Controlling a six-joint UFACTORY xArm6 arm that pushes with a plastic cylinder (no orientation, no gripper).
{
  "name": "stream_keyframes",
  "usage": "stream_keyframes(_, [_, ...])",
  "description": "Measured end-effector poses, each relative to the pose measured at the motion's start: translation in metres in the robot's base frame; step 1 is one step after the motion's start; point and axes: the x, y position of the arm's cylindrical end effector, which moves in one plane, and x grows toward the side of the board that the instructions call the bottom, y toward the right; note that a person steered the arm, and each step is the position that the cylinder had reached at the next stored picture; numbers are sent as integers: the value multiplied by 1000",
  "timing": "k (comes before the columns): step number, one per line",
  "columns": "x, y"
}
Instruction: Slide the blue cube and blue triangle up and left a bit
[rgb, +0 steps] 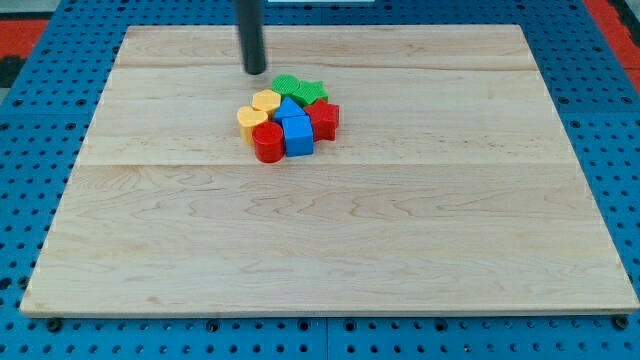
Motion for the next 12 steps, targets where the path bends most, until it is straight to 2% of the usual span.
stream_keyframes(1, [28, -13])
stream_keyframes(8, [29, -56])
stream_keyframes(10, [75, -49])
stream_keyframes(12, [198, -28])
